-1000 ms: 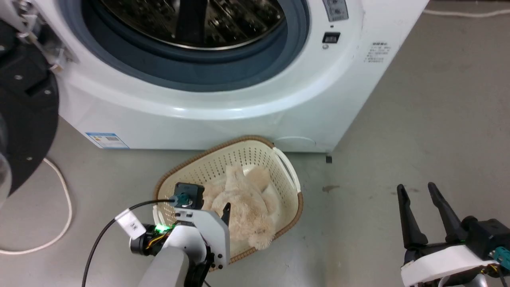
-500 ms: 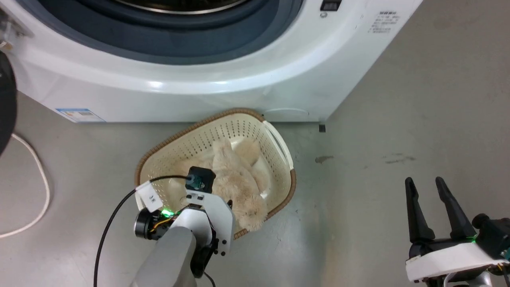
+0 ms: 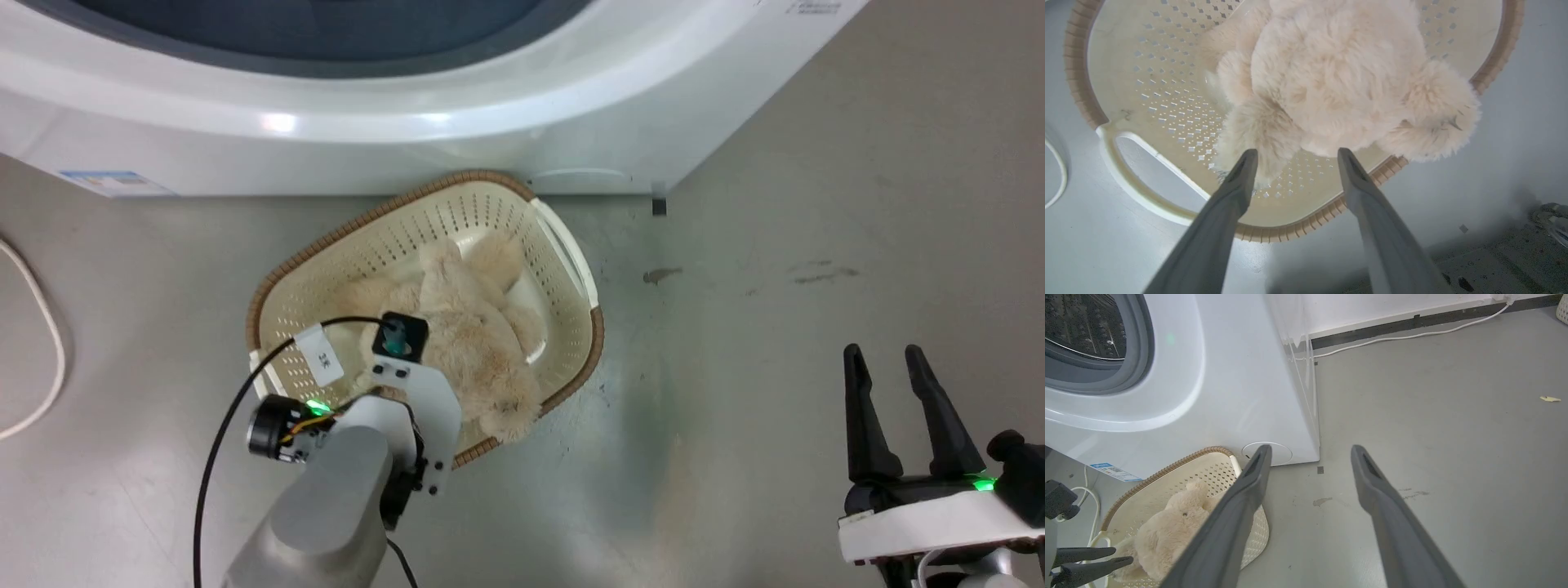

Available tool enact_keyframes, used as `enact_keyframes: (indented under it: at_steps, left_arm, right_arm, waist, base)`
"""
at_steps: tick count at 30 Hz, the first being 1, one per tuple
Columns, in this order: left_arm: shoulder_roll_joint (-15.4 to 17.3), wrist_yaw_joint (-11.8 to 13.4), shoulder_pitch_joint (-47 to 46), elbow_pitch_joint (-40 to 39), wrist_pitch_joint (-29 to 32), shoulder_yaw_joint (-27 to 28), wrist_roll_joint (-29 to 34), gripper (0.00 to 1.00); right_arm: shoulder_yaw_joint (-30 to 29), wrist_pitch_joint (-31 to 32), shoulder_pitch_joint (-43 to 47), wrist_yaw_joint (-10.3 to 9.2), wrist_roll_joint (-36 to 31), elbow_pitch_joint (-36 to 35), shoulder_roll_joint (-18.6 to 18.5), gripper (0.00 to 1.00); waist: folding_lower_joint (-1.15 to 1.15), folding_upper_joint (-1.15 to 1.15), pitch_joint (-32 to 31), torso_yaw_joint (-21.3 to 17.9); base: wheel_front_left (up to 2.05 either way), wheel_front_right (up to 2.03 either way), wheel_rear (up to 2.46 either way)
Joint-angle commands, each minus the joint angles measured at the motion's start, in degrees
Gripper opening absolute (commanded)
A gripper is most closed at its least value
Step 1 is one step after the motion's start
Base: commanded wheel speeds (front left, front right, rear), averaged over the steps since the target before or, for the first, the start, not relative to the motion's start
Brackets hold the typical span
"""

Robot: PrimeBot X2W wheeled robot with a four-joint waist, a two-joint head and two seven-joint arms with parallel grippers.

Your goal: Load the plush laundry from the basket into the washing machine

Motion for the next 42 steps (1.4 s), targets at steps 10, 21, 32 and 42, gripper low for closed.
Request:
enact_keyframes:
  at_steps: [10, 21, 32, 42]
  left_arm:
    - [2.6, 4.0, -6.3, 4.5, 1.2, -3.1, -1.0, 1.00]
    - [4.2, 4.5, -12.9, 8.4, 0.6, -7.7, -3.3, 0.32]
    - [2.2, 0.7, -14.0, 9.7, -5.1, -7.5, -8.0, 0.00]
    - [0.1, -1.1, -11.8, 9.2, -18.8, -6.5, -10.0, 0.00]
  right_arm:
    - [-0.1, -1.6, -1.8, 0.04, 2.6, -1.1, -0.1, 1.00]
    - [-0.4, -3.2, -2.7, 0.04, 5.9, -1.6, -0.1, 1.00]
    - [-0.7, -3.8, -3.2, 0.05, 6.7, -0.6, -0.1, 1.00]
    - [0.0, -3.8, -3.1, 0.05, 6.0, 1.3, -0.1, 1.00]
  waist:
    - [-0.01, 0.00, 6.4, -0.3]
    - [-0.01, 0.00, 14.0, -0.2]
    - [-0.01, 0.00, 14.3, 0.6]
    - [-0.01, 0.00, 7.7, 3.3]
  base:
    - [0.00, 0.00, 0.00]
    - [0.00, 0.00, 0.00]
    - [0.00, 0.00, 0.00]
    - [0.00, 0.00, 0.00]
